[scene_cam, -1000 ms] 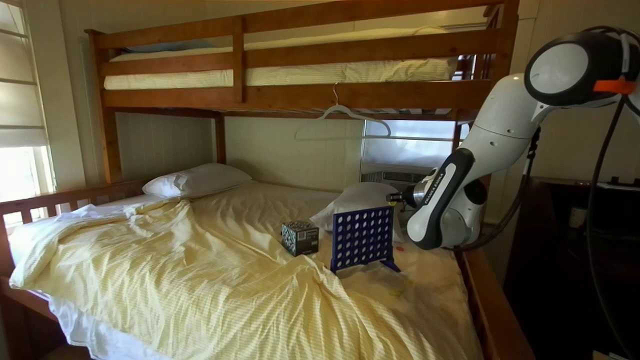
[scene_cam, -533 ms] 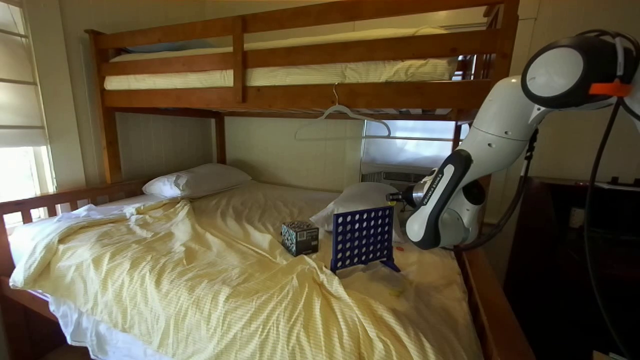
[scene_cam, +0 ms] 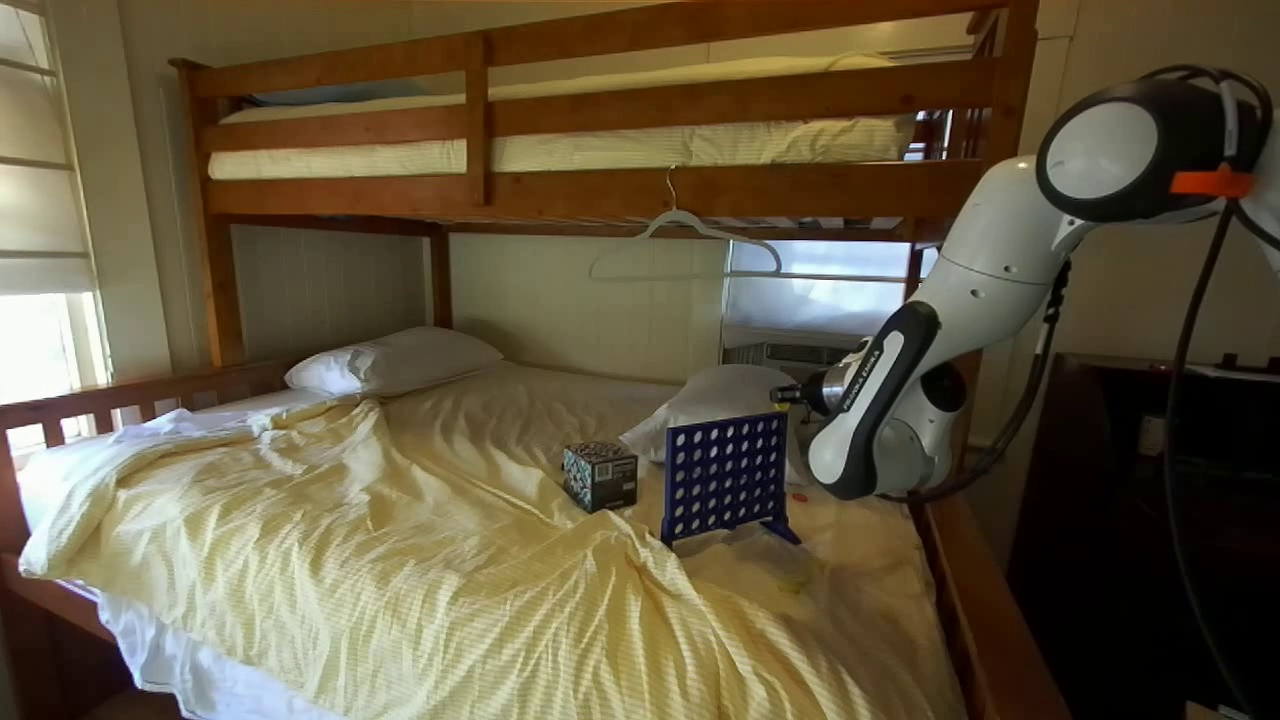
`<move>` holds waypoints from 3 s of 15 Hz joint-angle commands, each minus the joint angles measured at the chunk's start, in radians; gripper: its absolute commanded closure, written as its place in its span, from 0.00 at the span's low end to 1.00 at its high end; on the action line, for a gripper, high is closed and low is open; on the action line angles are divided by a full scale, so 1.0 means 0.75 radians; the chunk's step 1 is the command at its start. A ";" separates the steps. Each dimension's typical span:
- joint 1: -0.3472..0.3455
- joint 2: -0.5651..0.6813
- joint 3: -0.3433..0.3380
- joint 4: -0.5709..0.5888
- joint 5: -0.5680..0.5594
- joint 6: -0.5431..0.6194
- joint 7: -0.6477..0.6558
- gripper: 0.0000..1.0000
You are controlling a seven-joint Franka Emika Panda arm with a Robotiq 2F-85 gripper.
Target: Put one yellow disk in the blue board
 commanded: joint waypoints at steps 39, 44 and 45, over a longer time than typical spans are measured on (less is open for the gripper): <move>-0.007 0.097 -0.001 0.068 -0.027 0.013 0.047 0.20; -0.010 0.057 0.000 0.027 -0.027 0.052 0.058 0.00; -0.011 0.046 0.000 0.017 -0.025 0.069 0.060 0.00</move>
